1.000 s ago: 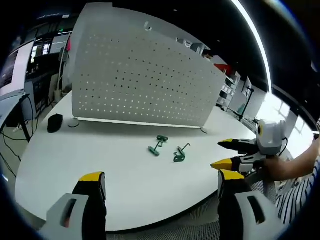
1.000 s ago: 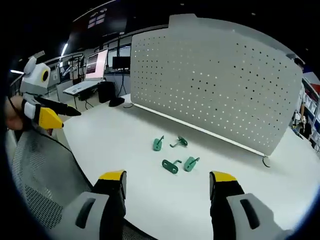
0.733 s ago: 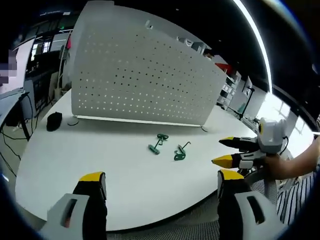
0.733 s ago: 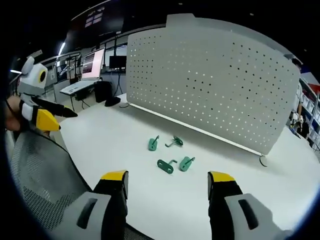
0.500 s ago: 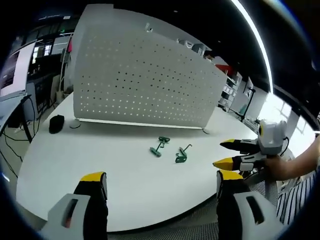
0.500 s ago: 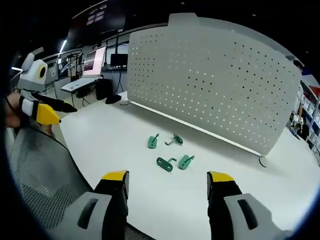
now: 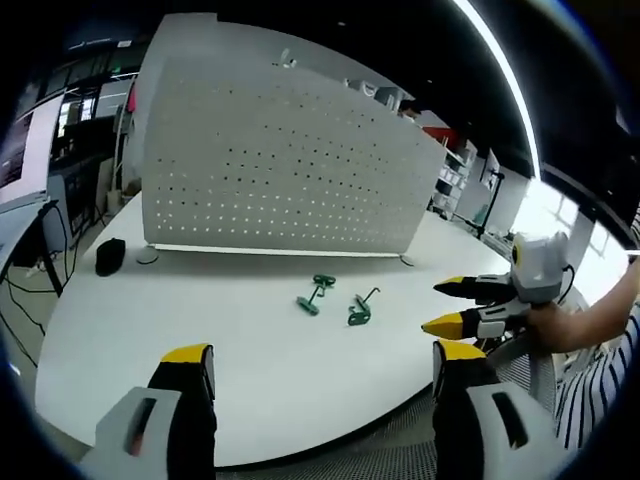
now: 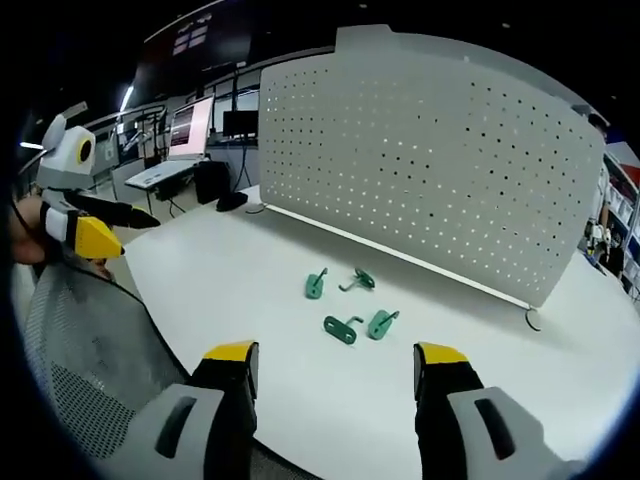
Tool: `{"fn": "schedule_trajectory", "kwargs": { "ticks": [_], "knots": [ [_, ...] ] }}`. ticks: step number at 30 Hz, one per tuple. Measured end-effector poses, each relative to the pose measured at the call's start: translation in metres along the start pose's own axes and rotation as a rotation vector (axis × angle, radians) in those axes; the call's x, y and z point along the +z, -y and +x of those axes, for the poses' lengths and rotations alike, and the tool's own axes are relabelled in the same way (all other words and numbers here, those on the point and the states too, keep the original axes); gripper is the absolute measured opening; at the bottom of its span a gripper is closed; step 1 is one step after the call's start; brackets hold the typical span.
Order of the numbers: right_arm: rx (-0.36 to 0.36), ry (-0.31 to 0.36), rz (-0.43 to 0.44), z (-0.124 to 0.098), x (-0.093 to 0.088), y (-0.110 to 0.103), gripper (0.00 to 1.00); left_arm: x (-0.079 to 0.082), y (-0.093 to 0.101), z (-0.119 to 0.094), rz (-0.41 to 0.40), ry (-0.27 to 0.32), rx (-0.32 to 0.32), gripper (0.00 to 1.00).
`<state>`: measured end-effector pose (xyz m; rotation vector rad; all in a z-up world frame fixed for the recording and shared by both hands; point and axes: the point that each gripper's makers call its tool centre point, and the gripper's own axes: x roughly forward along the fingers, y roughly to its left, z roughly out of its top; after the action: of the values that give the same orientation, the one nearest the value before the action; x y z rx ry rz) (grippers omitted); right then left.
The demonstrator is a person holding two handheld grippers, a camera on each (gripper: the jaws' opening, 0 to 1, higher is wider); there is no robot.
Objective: Insert the hook assembly into the mounting plate slot until the hook locks in place.
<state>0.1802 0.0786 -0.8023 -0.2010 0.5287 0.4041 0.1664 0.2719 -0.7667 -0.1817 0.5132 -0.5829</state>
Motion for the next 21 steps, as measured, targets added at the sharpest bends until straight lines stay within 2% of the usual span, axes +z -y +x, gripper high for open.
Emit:
{"fn": "schedule_trajectory", "kwargs": {
  "ticks": [2,7,9,10,11,12,16,19,21],
  "knots": [
    [-0.001,-0.002,-0.010,0.000,0.000,0.000,0.60,0.001,0.000,0.001,-0.007,0.001,-0.004,0.92],
    [0.001,-0.012,-0.001,0.003,-0.002,0.000,0.60,-0.005,0.001,0.007,0.001,-0.042,-0.013,0.93],
    [0.008,-0.024,-0.009,0.004,-0.005,-0.001,0.60,-0.007,0.000,0.009,-0.020,-0.057,-0.015,0.93],
    [0.010,-0.028,-0.016,0.003,-0.003,-0.002,0.60,-0.002,-0.001,0.012,-0.027,-0.048,-0.019,0.94],
    [0.004,0.005,-0.011,0.003,0.001,-0.001,0.60,0.003,-0.003,0.015,-0.034,-0.029,-0.017,0.95],
    [0.004,-0.004,-0.012,0.003,0.000,-0.001,0.60,0.004,-0.008,0.018,-0.037,-0.027,-0.013,0.95],
    [0.017,-0.033,-0.014,0.006,-0.005,-0.003,0.60,-0.001,-0.019,0.017,-0.082,-0.024,0.012,0.96],
    [0.013,-0.034,-0.020,0.006,-0.005,-0.003,0.61,0.002,-0.011,0.016,-0.058,-0.011,-0.008,0.96],
    [0.008,-0.026,-0.016,0.005,-0.004,-0.002,0.60,-0.006,-0.007,0.017,-0.005,-0.054,-0.011,0.96]
  ]
}}
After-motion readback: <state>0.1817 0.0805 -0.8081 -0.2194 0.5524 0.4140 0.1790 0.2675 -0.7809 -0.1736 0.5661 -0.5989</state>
